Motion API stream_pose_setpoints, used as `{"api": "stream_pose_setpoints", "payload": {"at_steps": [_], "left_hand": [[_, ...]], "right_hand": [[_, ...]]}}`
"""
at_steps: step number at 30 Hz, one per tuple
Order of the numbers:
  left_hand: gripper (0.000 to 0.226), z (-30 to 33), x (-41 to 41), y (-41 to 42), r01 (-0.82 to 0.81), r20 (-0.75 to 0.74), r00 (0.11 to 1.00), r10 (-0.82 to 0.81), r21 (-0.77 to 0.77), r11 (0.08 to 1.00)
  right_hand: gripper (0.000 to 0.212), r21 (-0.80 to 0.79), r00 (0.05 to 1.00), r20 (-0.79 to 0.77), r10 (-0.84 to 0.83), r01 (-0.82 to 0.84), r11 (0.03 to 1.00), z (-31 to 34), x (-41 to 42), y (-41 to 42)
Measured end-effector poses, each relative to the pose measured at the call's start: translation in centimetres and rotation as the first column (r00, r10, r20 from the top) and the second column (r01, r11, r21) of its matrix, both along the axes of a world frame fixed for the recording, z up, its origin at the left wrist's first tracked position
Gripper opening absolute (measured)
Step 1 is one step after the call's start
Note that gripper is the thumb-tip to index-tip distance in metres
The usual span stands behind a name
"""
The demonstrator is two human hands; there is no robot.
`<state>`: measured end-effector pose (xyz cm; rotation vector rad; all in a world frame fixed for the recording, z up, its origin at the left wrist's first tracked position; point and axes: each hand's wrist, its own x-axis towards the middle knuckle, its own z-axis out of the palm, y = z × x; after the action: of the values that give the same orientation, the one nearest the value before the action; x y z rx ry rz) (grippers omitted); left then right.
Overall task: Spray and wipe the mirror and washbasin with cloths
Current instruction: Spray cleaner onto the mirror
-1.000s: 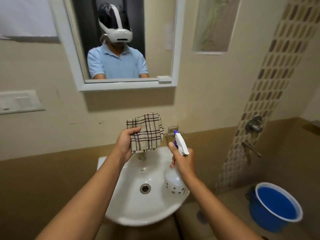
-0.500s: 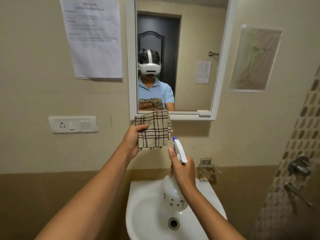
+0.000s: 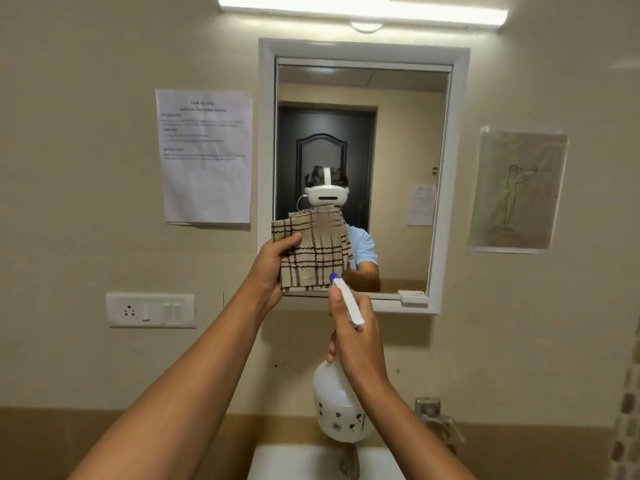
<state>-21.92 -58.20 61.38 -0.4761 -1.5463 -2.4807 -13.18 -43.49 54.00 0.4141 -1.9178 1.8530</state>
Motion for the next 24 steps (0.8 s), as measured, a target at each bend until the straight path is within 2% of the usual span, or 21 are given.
{"api": "stream_pose_setpoints", "payload": {"at_steps": [3, 10, 18, 24], "left_hand": [[0.039, 1.3, -0.5, 1.0, -0.006, -0.019, 1.000, 0.006, -0.026, 1.000], [0.037, 3.0, -1.4, 2.3, -0.014, -0.037, 0.999, 0.013, -0.045, 0.999], [0.029, 3.3, -1.3, 2.0, -0.029, -0.040, 0.999, 0.028, -0.031, 0.999], [0.051, 3.3, -1.0, 2.5, -0.054, -0.078, 0.996, 0.051, -0.037, 0.998]], "right_hand": [[0.049, -0.025, 0.999, -0.039, 0.033, -0.034, 0.999, 1.2, -0.3, 0.4], [0.050, -0.036, 0.996, -0.092, -0.011, 0.008, 0.999, 3.4, -1.4, 1.5], [0.058, -0.099, 0.998, -0.054, -0.020, 0.015, 0.995, 4.5, -0.5, 2.0], [0.067, -0.058, 1.000, -0.015, -0.014, 0.014, 0.998, 4.7, 0.8, 1.5]]}}
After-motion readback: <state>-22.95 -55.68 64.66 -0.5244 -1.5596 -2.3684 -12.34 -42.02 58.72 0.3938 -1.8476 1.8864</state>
